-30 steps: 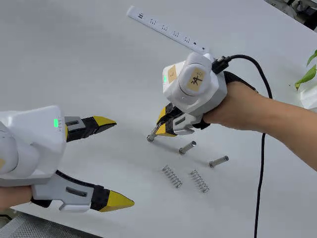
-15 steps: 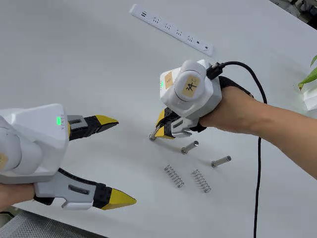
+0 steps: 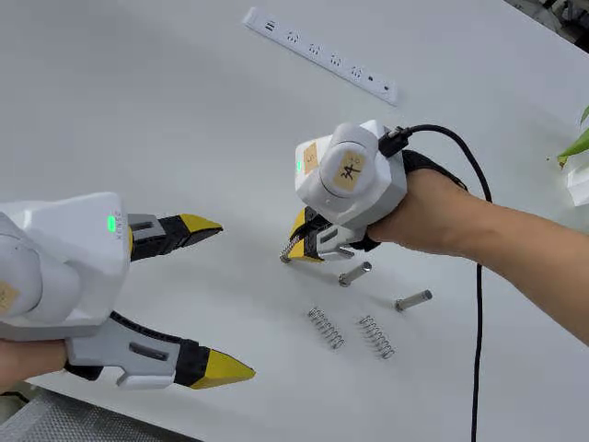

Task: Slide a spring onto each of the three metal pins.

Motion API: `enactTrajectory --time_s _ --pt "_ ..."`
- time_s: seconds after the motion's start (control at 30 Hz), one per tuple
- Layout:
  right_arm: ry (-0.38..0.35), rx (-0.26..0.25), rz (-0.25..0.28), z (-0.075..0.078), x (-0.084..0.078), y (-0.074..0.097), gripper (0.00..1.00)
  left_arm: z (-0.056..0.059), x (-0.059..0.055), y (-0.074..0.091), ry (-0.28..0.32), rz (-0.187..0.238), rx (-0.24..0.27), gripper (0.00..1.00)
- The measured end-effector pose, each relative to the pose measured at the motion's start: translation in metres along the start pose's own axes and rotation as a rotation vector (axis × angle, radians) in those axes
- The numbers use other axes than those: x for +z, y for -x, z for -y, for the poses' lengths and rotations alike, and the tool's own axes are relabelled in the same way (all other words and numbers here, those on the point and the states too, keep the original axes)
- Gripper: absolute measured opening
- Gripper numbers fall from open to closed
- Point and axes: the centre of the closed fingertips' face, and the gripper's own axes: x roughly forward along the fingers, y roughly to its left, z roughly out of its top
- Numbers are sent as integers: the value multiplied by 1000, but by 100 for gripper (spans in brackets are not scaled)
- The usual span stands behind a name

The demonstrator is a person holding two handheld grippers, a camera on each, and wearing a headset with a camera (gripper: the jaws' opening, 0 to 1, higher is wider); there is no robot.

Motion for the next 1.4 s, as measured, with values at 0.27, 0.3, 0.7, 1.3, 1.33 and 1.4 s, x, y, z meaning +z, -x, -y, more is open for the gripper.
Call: enactTrajectory --time_s 0.27,0.3,0.7,1.3,1.33,1.4 --pt "-17 4 4 -1 1 -1 9 1 -2 0 2 -6 -1 85" --pt "-18 3 4 -1 1 -1 9 1 -2 0 2 -8 -2 85" --pt "-44 -7 22 -1 2 5 17 2 0 1 -8 -13 -7 85" --pt "-93 -54 81 -4 0 34 28 7 4 2 -35 -39 -14 85" --pt "-97 -54 89 -5 0 36 29 7 4 2 -37 -42 -15 84" --pt "-104 -63 98 -6 -1 39 31 8 4 2 -42 -45 -17 84"
